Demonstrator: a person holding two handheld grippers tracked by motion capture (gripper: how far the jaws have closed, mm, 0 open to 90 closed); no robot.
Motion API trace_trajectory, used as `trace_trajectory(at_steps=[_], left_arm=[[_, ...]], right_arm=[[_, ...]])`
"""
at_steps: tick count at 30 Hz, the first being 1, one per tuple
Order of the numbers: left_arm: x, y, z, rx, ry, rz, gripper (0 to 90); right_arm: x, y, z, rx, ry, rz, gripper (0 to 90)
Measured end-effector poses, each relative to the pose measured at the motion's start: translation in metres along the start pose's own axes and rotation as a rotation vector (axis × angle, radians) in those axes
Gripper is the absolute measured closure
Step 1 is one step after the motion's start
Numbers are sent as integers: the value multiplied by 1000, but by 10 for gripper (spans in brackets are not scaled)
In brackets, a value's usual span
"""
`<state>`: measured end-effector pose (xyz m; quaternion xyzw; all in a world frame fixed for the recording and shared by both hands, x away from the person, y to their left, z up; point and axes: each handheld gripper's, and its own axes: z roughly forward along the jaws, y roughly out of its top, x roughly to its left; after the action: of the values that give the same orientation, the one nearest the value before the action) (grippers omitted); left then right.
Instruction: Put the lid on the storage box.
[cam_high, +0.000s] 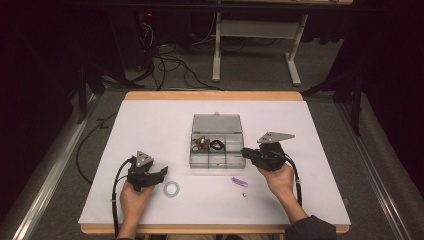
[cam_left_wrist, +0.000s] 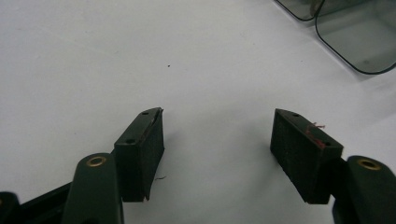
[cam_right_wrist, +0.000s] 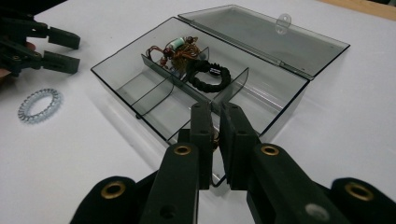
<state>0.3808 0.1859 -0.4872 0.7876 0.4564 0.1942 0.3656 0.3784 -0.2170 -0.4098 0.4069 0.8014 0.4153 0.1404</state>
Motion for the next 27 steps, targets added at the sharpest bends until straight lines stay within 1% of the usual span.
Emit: trace_trajectory(at_steps=[5,7,14,15,16,19,22,27], left_arm=[[0,0,0,0,0,0,352],[0,0,0,0,0,0,352],[0,0,0,0,-1,0,351],[0,0,0,-1,-1,0,351],[0,0,0,0,-1,0,350],[0,0,0,-1,-1,0,349],[0,0,0,-1,-1,0,349],[0,0,0,0,-1,1,349]], right_arm=[[-3,6,11,15,-10,14,851],[-4,8,17,22,-17,7,851],[-6,13,35,51,-34,30,850],[-7,14,39,49,-38,20,850],[-7,14,41,56,-43,27,850],[-10,16,50,62,-62,25,850],[-13,17,57,74,-76,38,849],[-15,18,66,93,-100,48,847]])
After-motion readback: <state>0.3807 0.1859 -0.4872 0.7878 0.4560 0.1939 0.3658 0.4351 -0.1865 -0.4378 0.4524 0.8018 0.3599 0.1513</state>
